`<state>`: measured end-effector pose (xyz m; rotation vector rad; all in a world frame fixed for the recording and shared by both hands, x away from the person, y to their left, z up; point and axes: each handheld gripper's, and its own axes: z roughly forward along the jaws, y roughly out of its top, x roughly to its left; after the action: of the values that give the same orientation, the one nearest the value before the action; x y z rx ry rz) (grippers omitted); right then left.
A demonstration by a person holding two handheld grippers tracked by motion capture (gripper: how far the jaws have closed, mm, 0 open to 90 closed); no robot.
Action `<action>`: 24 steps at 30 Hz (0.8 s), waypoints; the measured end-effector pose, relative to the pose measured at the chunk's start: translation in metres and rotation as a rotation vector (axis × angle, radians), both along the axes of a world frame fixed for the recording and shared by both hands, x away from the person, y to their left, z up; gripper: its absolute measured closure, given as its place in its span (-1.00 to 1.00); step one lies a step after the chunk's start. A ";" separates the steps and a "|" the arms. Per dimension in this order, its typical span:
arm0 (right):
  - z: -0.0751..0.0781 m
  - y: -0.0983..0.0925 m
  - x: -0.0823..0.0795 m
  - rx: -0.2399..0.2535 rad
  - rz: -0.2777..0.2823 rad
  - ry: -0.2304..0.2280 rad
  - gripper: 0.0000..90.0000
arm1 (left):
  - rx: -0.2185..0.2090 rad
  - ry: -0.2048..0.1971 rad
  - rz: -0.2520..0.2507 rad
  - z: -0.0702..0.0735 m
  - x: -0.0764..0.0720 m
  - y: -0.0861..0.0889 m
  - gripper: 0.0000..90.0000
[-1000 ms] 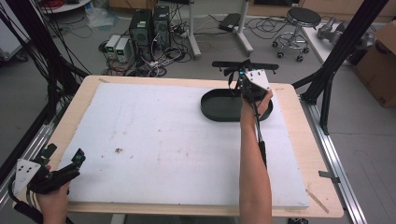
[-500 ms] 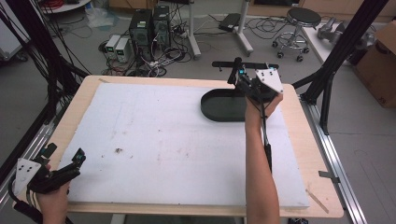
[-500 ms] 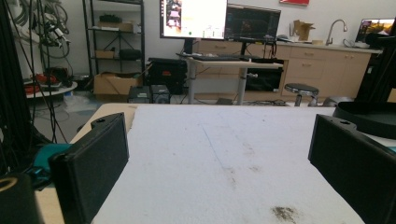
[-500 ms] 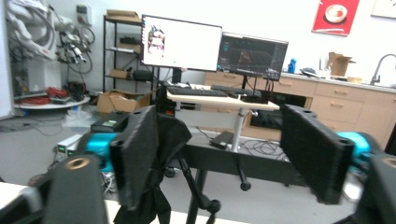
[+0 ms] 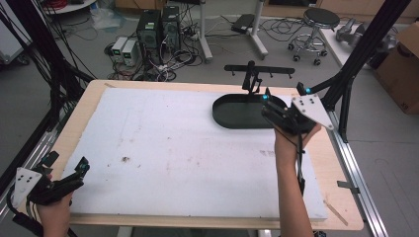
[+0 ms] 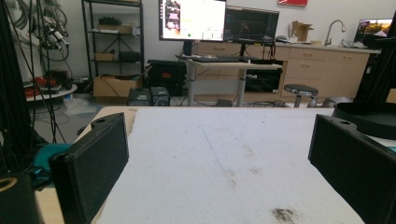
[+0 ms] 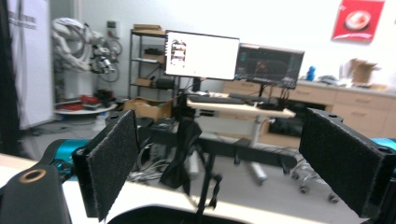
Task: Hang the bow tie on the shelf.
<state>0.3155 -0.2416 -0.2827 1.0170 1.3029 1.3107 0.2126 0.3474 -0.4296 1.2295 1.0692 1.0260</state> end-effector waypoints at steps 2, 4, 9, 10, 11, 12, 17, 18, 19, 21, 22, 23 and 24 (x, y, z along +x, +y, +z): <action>-0.003 -0.008 -0.015 0.021 0.032 -0.001 -0.75 | 0.004 0.000 0.000 0.000 0.000 0.000 -0.88; -0.008 -0.016 -0.029 0.022 0.037 -0.004 -0.75 | 0.002 0.000 -0.002 0.000 -0.001 0.000 -0.88; -0.022 -0.035 -0.055 0.030 0.044 0.006 -0.75 | 0.005 -0.003 0.001 0.000 -0.002 0.000 -0.88; -0.026 -0.039 -0.058 0.036 0.046 0.006 -0.75 | 0.002 -0.003 0.001 0.000 -0.002 0.001 -0.88; -0.031 -0.043 -0.062 0.033 0.045 0.002 -0.75 | 0.003 -0.004 0.002 0.000 -0.003 0.001 -0.88; -0.036 -0.046 -0.065 0.041 0.042 0.005 -0.75 | 0.001 -0.005 0.006 0.000 -0.003 0.002 -0.88; -0.064 -0.062 -0.082 0.063 0.038 0.013 -0.75 | 0.000 -0.004 0.013 -0.001 -0.003 0.003 -0.88; -0.069 -0.065 -0.085 0.069 0.045 0.015 -0.75 | 0.001 -0.003 0.014 -0.001 -0.003 0.003 -0.88; -0.075 -0.067 -0.088 0.078 0.049 0.018 -0.75 | 0.002 -0.002 0.016 -0.001 -0.003 0.003 -0.88; -0.088 -0.073 -0.094 0.101 0.069 0.031 -0.75 | 0.006 -0.005 0.018 -0.001 -0.004 0.003 -0.88; -0.094 -0.075 -0.097 0.110 0.074 0.036 -0.75 | 0.006 -0.005 0.018 -0.001 -0.004 0.003 -0.88; -0.094 -0.075 -0.097 0.110 0.074 0.036 -0.75 | 0.010 -0.010 0.018 -0.001 -0.005 0.004 -0.88; -0.107 -0.079 -0.103 0.116 0.075 0.044 -0.75 | 0.010 -0.010 0.020 -0.001 -0.005 0.004 -0.88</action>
<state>0.2123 -0.3205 -0.3901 1.0916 1.3211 1.4419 0.2080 0.3512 -0.4304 1.2227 1.0718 1.0529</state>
